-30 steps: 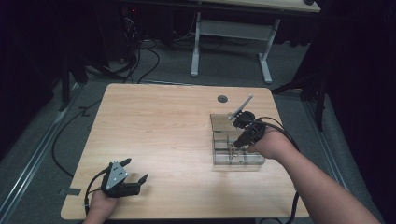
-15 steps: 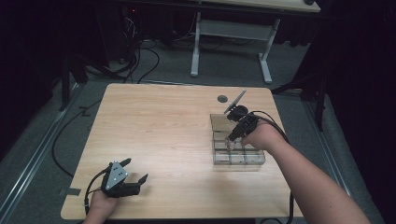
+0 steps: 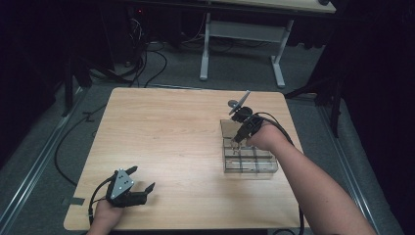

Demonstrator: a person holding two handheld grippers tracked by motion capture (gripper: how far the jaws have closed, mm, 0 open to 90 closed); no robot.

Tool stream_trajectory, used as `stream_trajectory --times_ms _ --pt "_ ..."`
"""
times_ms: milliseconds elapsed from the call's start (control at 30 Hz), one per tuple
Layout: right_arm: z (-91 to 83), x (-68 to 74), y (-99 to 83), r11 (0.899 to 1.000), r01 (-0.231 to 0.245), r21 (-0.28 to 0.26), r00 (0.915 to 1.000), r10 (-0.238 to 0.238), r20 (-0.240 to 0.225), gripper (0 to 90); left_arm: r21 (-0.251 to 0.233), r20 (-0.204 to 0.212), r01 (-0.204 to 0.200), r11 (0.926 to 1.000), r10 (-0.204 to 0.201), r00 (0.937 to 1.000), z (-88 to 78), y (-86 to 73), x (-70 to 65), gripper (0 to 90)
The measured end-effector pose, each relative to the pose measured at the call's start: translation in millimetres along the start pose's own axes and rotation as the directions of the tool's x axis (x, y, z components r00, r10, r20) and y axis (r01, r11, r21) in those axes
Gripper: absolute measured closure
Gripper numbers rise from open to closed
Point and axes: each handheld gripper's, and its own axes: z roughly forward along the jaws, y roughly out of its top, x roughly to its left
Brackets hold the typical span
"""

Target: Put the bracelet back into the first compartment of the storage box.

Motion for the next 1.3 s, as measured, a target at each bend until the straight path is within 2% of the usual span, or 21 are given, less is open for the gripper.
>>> stream_trajectory --times_ms 67,100,167,267,300,367,400,433,500,533,567,633,833,867,900,1033,1300 --pt "0.5 0.8 0.6 1.0 -0.018 0.006 0.9998 0.018 0.002 82.4 0.0 0.0 0.0 1.0 0.0 1.0 0.0 0.0 0.0 15.4" --pt "2.3 -1.1 1.9 1.0 0.002 0.004 1.0 -0.002 0.002 82.5 0.0 -0.001 0.0 1.0 0.0 1.0 0.0 0.0 -0.1 15.4" --pt "4.6 -2.8 3.5 1.0 0.012 0.005 0.9999 -0.012 0.005 82.5 0.0 0.0 -0.001 1.0 0.001 1.0 0.0 0.0 0.0 15.4" --pt "7.5 -1.5 5.2 1.0 -0.022 0.017 0.9998 0.022 0.0 82.5 0.0 0.0 0.0 1.0 0.0 1.0 0.0 0.0 0.0 15.4" --pt "9.2 -3.0 6.0 1.0 0.0 0.014 1.0 0.0 0.002 82.5 0.001 0.0 0.0 1.0 0.0 1.0 0.0 0.0 0.0 15.4" --pt "12.9 -3.3 6.9 1.0 0.007 0.018 1.0 -0.007 0.001 82.5 0.001 0.0 -0.001 1.0 0.001 1.0 0.1 0.0 -0.1 15.4" --pt "14.5 -1.9 7.4 1.0 -0.012 0.026 0.9999 0.012 0.0 82.4 0.001 0.0 -0.001 1.0 0.001 1.0 0.1 0.0 -0.1 15.4" --pt "17.0 -3.6 7.8 1.0 0.007 0.021 1.0 -0.007 -0.002 82.4 0.001 0.0 -0.002 1.0 0.002 1.0 0.0 0.0 -0.1 15.4" --pt "21.6 -3.1 8.5 1.0 -0.012 0.029 0.9999 0.012 -0.007 82.4 0.001 0.0 -0.001 1.0 0.001 1.0 0.1 0.0 -0.1 15.4" --pt "24.6 -4.4 8.9 1.0 0.003 0.023 1.0 -0.003 -0.003 82.4 0.001 0.001 -0.001 1.0 0.001 1.0 0.0 0.1 -0.1 15.4" --pt "26.9 -4.0 9.1 1.0 -0.01 0.029 0.9999 0.01 -0.007 82.4 0.001 0.001 -0.001 1.0 0.001 1.0 0.0 0.1 -0.1 15.4" --pt "31.5 -5.0 9.2 1.0 -0.005 0.03 1.0 0.005 -0.008 82.4 0.001 0.001 -0.001 1.0 0.001 1.0 0.0 0.1 -0.1 15.4" --pt "43.2 -7.1 6.6 1.0 -0.015 0.028 0.9998 0.015 -0.014 82.3 0.002 0.001 -0.002 1.0 0.002 1.0 0.1 0.1 -0.2 15.4" --pt "45.1 -5.7 6.0 0.999 -0.036 0.037 0.9992 0.036 -0.014 82.4 0.002 0.001 -0.002 1.0 0.002 1.0 0.1 0.1 -0.2 15.4" --pt "48.3 -6.9 5.1 0.999 -0.021 0.035 0.9997 0.021 -0.014 82.3 0.003 0.001 -0.003 1.0 0.003 1.0 0.1 0.1 -0.2 15.4" --pt "58.0 -7.2 2.4 0.999 -0.033 0.038 0.9988 0.034 -0.035 82.3 0.004 0.001 -0.003 1.0 0.003 1.0 0.3 0.2 -0.3 15.4" --pt "69.8 -8.9 -1.0 0.998 -0.049 0.043 0.9976 0.051 -0.046 82.1 0.003 0.0 -0.002 1.0 0.002 1.0 0.6 0.2 -0.7 15.4"
